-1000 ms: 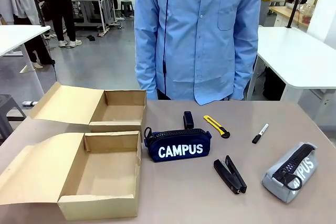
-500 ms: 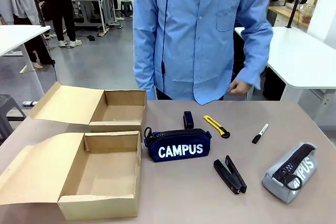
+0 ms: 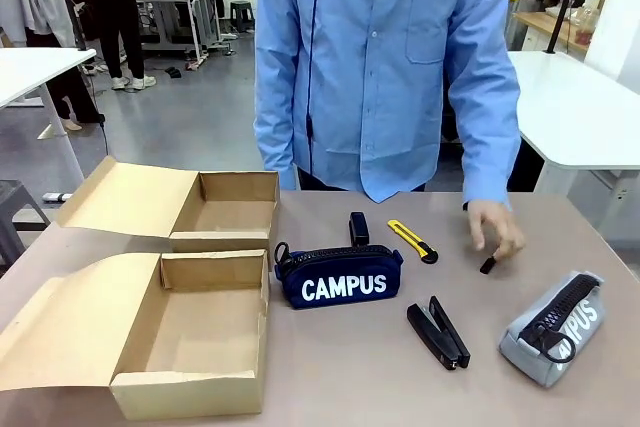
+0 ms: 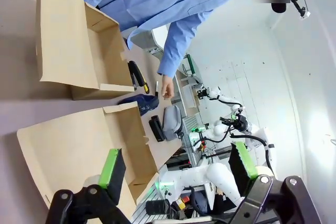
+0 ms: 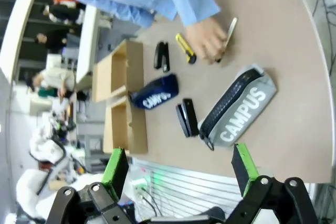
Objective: Place items inside the box.
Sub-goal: Pick up a Pencil pouch or Stapler and place it inside the Mailer Box closest to the robot.
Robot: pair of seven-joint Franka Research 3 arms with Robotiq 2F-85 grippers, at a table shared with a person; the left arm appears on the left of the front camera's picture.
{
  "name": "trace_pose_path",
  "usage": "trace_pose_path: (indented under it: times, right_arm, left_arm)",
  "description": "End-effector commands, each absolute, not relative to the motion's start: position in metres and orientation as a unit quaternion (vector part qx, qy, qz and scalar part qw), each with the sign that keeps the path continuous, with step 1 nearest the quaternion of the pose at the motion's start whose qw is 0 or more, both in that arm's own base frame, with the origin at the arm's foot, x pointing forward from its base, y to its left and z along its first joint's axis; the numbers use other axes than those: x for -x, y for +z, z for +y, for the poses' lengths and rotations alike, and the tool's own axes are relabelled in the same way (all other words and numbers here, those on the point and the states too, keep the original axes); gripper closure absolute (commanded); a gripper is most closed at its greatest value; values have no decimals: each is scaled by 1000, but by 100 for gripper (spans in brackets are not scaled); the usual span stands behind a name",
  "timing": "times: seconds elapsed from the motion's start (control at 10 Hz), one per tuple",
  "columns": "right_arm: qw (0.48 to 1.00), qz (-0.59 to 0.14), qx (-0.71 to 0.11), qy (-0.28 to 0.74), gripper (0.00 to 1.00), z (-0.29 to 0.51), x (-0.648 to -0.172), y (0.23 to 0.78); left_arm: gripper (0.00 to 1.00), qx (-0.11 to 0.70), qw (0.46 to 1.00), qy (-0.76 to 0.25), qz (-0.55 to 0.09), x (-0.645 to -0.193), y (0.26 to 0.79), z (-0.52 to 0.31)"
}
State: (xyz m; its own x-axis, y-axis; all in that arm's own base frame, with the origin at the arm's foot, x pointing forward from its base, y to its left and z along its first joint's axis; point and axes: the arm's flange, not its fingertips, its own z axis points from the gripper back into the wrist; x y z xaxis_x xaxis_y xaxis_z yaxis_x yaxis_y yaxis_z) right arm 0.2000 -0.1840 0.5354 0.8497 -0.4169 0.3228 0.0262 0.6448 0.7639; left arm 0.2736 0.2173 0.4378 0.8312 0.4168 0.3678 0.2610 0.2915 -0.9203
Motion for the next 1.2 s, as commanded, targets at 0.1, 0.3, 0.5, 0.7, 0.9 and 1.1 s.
trace_pose_path:
  times: [0.1, 0.3, 0.5, 0.7, 0.9, 1.1]
  right_arm:
    - [925, -146, -350, 8, 0, -91, -213, 508]
    - [927, -131, -351, 8, 0, -94, -221, 503]
    - [916, -169, -358, -66, 0, -152, -202, 519]
    - [909, -207, -353, -81, 0, -173, -190, 530]
    - [914, -198, -345, -82, 0, -164, -200, 519]
    - [925, -155, -346, -29, 0, -103, -226, 493]
  left_arm:
    - [0, 596, 746, 42, -295, -272, 438, 217]
    - [0, 596, 746, 42, -295, -272, 438, 217]
    - [0, 596, 746, 42, -295, -272, 438, 217]
    - [0, 596, 746, 42, -295, -272, 438, 217]
    - [0, 596, 746, 42, -295, -272, 438, 217]
    - [0, 596, 746, 42, -295, -272, 438, 217]
